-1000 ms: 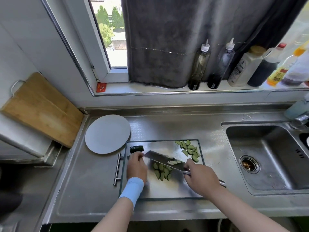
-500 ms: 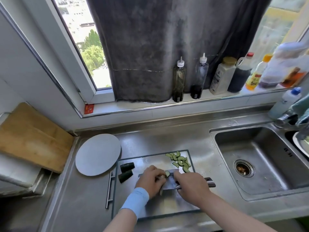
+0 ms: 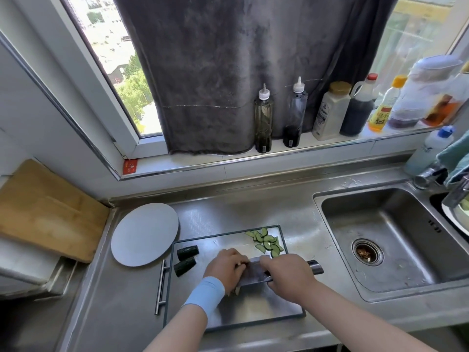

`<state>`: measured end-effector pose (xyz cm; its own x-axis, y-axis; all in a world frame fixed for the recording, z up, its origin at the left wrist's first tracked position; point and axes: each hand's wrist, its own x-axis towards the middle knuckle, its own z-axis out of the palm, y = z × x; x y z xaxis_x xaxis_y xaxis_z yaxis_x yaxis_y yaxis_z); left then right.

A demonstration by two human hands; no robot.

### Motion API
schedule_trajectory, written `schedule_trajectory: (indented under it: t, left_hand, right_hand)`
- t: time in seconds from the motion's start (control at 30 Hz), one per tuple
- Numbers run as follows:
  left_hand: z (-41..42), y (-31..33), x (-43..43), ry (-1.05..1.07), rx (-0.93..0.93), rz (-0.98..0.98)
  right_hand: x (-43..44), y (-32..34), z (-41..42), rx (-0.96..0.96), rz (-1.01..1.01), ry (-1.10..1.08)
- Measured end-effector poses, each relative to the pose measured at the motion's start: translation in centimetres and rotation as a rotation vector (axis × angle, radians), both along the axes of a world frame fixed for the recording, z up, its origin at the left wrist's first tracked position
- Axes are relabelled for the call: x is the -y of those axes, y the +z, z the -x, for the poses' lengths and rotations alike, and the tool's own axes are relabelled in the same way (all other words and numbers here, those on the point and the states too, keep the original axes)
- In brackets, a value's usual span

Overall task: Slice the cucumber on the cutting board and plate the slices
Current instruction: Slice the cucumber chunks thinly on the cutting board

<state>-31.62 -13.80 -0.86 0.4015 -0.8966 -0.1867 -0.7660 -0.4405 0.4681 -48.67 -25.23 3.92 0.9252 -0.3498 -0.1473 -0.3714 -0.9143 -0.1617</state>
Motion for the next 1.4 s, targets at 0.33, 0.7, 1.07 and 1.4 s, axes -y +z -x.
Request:
schedule_trajectory:
  t: [0.33, 0.7, 1.07, 1.4]
  left_hand:
    - [1.2, 1.1, -3.4, -0.017, -0.075, 0.209]
    - [0.0, 1.9, -4.0, 0.227, -0.146, 0.018]
    - [-2.9, 1.2, -4.7, 0.506, -0.273, 0.048]
    - [-3.4, -0.3, -8.0, 0.957, -0.253, 0.042]
  right_hand:
    - [1.0, 1.5, -0.7, -0.030, -0.011, 0.010]
    - [1.2, 2.3, -0.1, -0.064, -0.005, 0.031]
    - [0.8, 1.9, 0.5, -0.077, -0.151, -0.090]
    - [-4.0, -1.5, 0.1, -0.149, -0.695, -0.302]
